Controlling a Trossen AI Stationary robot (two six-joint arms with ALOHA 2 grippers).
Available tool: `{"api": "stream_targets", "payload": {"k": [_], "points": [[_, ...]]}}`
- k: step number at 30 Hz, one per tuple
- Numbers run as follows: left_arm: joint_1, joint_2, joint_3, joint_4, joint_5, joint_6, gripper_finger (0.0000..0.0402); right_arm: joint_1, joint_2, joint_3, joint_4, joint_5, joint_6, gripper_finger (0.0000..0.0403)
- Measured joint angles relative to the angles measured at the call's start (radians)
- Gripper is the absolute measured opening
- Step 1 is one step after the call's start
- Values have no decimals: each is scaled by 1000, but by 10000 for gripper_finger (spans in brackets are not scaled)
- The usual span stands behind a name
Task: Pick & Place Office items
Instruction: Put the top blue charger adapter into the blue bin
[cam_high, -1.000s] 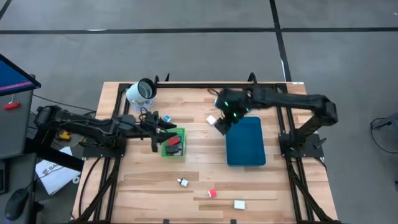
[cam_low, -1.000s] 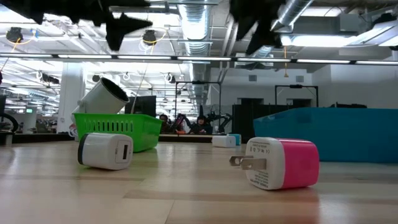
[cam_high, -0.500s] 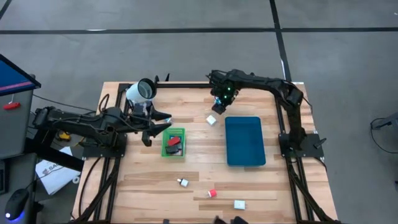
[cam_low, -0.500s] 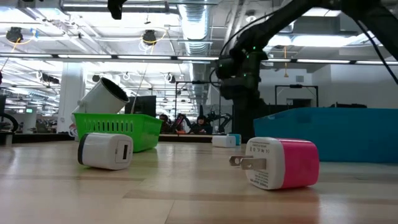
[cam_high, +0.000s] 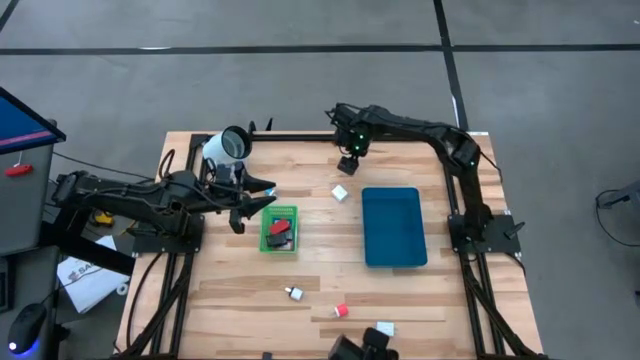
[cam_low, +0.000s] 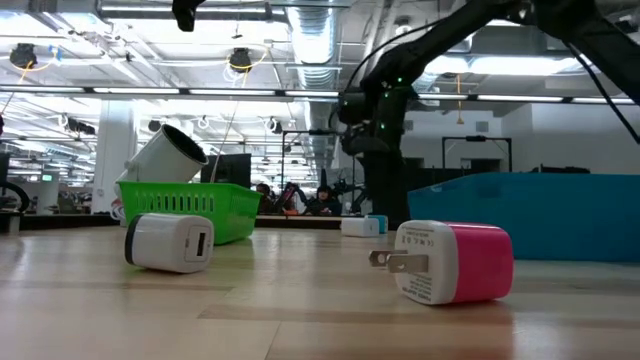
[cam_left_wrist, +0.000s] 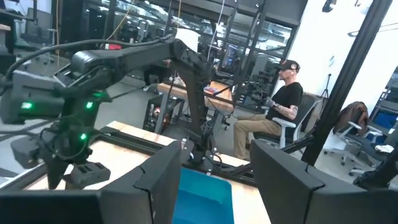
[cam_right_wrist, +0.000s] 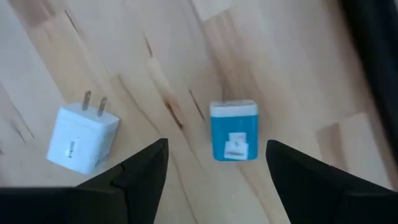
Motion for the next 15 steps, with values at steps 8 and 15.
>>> {"api": "stream_targets", "payload": {"k": [8,15], "points": [[7,0,31,0,-3,-4,186,-25,59,1,12,32,-26,263],[7,0,49,-2,-3,1,186,-69,62,0,24,10,-21,263]]}}
